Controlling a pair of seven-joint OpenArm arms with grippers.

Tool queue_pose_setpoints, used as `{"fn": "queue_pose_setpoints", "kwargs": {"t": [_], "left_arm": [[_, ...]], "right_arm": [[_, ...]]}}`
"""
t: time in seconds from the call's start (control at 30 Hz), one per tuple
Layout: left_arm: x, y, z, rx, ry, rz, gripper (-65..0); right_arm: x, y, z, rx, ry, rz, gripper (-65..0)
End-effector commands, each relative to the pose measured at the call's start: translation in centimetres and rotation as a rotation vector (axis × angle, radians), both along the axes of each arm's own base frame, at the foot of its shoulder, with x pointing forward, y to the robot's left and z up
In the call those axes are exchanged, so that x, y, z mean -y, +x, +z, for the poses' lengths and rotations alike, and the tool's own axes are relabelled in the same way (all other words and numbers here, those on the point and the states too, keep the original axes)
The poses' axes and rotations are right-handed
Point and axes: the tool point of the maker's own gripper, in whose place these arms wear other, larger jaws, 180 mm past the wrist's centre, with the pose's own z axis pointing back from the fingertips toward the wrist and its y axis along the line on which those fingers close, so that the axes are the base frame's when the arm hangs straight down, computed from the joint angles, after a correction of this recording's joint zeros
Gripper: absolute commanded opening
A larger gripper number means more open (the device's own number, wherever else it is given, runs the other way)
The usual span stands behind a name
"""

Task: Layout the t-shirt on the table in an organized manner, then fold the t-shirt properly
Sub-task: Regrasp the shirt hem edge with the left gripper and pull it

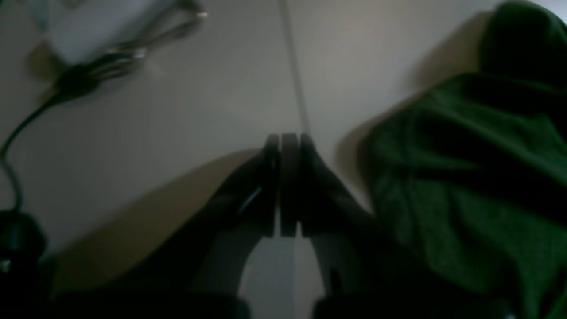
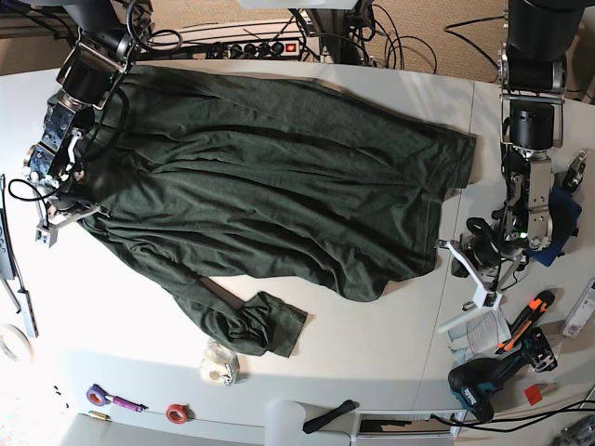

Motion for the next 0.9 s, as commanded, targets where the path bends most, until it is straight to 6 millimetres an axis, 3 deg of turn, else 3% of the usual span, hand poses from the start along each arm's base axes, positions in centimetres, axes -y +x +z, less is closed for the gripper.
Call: {"fn": "queue_pose_setpoints", "kwargs": {"t": [0.0, 0.2, 0.4, 0.47, 0.7, 0.87], "left_arm": [[-0.2, 1.6, 2.5, 0.080, -0.032, 0.005, -65.0], [7.6, 0.7, 6.6, 0.192, -0.376, -0.277, -65.0], [10.5, 1.0, 4.3, 0.139, -0.304, -0.258, -65.0], [9.7, 1.4, 3.3, 0.118, -0.245, -0.197, -65.0], [3.0, 1.6, 0.9, 0.055, 0.011, -0.006, -65.0], [2.0, 1.7, 1.7, 0.071, -0.039, 0.003, -65.0]], "right_arm": [[1.0, 0.9, 1.7, 0.037, -0.029, -0.008, -65.0], [0.9, 1.3, 2.0, 0.048, -0.028, -0.007, -65.0], [0.9, 1.2, 2.0, 0.045, -0.027, -0.007, -65.0], [0.9, 1.2, 2.0, 0.042, -0.026, -0.007, -65.0], [1.2, 1.0, 1.9, 0.027, -0.043, -0.008, -65.0], [1.2, 1.1, 2.0, 0.034, -0.046, -0.007, -65.0]]}}
